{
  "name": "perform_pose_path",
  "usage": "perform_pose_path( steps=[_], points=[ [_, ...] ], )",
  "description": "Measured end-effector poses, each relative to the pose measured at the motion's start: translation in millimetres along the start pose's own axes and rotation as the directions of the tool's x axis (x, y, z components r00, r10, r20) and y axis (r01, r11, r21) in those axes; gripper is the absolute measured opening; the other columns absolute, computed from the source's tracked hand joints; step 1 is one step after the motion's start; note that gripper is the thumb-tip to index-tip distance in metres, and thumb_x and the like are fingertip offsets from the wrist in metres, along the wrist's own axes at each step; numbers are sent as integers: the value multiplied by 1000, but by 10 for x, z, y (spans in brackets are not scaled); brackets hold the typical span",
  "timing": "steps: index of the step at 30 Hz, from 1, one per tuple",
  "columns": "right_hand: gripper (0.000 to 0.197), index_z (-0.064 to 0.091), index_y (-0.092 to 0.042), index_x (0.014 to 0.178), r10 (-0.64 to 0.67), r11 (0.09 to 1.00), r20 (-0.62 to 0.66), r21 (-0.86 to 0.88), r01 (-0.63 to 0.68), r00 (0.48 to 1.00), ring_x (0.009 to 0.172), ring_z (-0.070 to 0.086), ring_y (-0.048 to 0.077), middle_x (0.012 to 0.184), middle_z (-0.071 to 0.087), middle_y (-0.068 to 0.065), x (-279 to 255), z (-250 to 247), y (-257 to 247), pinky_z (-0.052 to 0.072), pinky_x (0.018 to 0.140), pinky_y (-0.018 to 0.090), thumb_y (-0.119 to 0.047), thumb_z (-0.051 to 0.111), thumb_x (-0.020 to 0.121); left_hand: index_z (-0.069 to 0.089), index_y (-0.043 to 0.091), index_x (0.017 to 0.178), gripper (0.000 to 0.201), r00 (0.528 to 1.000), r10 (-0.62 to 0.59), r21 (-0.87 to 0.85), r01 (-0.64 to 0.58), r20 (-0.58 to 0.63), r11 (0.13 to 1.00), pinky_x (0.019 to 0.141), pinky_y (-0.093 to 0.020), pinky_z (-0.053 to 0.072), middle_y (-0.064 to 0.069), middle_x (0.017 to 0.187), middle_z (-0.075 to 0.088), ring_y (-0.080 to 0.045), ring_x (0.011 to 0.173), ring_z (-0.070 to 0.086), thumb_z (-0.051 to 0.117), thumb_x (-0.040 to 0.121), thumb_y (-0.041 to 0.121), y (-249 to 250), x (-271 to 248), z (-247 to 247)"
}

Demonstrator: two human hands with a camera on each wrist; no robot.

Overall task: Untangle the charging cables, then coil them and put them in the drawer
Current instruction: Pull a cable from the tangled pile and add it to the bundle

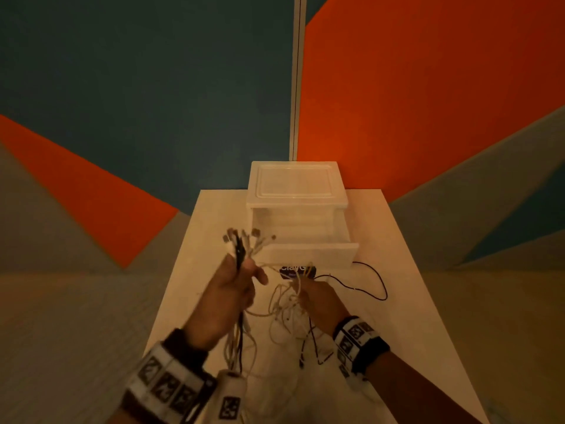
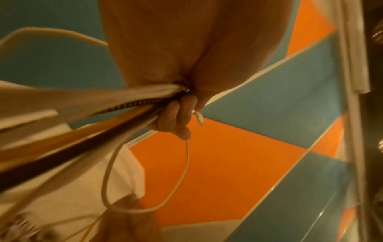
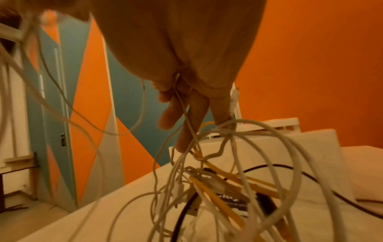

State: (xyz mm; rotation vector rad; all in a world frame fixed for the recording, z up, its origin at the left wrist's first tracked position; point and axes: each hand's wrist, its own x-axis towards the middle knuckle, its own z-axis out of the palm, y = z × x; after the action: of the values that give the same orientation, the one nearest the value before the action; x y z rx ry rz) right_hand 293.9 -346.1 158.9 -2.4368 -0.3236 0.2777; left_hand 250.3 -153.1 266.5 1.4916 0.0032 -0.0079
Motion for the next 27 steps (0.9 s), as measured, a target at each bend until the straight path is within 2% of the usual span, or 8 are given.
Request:
perform_pose_path(
  steps=[2, 5, 9, 12, 16, 21, 24, 27],
  points=[
    [19, 59, -8, 111, -29, 999, -27, -20, 28, 999, 78, 49, 15, 87, 57, 2, 0, 13, -42, 45, 73, 31, -9, 47, 96, 44, 1, 93, 22, 998, -56, -19, 57, 40, 998, 41, -22, 28, -13, 81, 65, -9, 41, 32, 41, 100, 22, -179, 20, 112],
    [19, 65, -11, 106, -31, 993, -108, 111, 43, 994, 80, 53, 11, 89, 62, 0, -25, 24, -139, 41, 72, 17, -18, 49, 99, 39, 6, 90, 30, 986, -166, -73, 167, 13, 983, 38, -21, 25, -15, 83, 67, -8, 36, 27, 46, 91, 35, -345, 139, 164],
    [19, 64, -20, 103, -67, 996, -135, 54, 75, 989, 84, 62, 14, 92, 67, -1, 2, 41, -176, 49, 75, 29, -22, 45, 100, 40, 4, 97, 22, 977, -203, -56, 200, -61, 978, 41, -24, 27, -25, 92, 61, -9, 40, 29, 42, 102, 26, -450, 231, 232],
    [23, 60, -27, 115, -128, 992, -95, -14, 127, 987, 93, 64, 11, 104, 68, -5, -23, 103, -209, 53, 81, 30, -28, 41, 101, 40, 8, 97, 19, 984, -165, -49, 162, -70, 986, 45, -24, 31, -18, 82, 52, -8, 47, 36, 42, 103, 26, -460, 243, 295],
    [22, 60, -15, 101, -167, 986, -101, -38, 164, 981, 93, 62, 20, 101, 68, 5, -100, 158, -271, 47, 79, 31, -25, 41, 102, 41, 8, 98, 10, 990, -102, -52, 97, -100, 994, 49, -17, 35, -6, 76, 39, 0, 53, 39, 40, 103, 17, -432, 213, 322],
    [20, 61, -9, 99, -253, 964, -152, -117, 237, 955, 97, 59, 29, 101, 67, 10, -68, 195, -125, 40, 96, 40, -21, 45, 101, 42, 9, 93, 12, 995, 14, 28, -11, -98, 1000, 51, -19, 34, -6, 75, 35, -4, 57, 34, 40, 102, 17, -234, 124, 195],
    [11, 60, -16, 101, -348, 927, -166, -207, 313, 923, 102, 57, 21, 105, 64, 1, 26, 300, -21, 38, 106, 48, -18, 50, 98, 40, 8, 92, 21, 992, 98, 50, -94, -83, 994, 55, -23, 34, -6, 75, 32, -9, 62, 32, 43, 96, 28, -70, 59, 137],
    [11, 61, -19, 103, -381, 925, -214, -100, 368, 900, 111, 53, 13, 114, 60, -5, 120, 399, 97, 41, 103, 44, -18, 53, 97, 40, 7, 92, 15, 985, 138, 28, -136, -102, 990, 53, -24, 32, -5, 73, 33, -9, 59, 31, 41, 99, 21, 42, -4, 109]
  ],
)
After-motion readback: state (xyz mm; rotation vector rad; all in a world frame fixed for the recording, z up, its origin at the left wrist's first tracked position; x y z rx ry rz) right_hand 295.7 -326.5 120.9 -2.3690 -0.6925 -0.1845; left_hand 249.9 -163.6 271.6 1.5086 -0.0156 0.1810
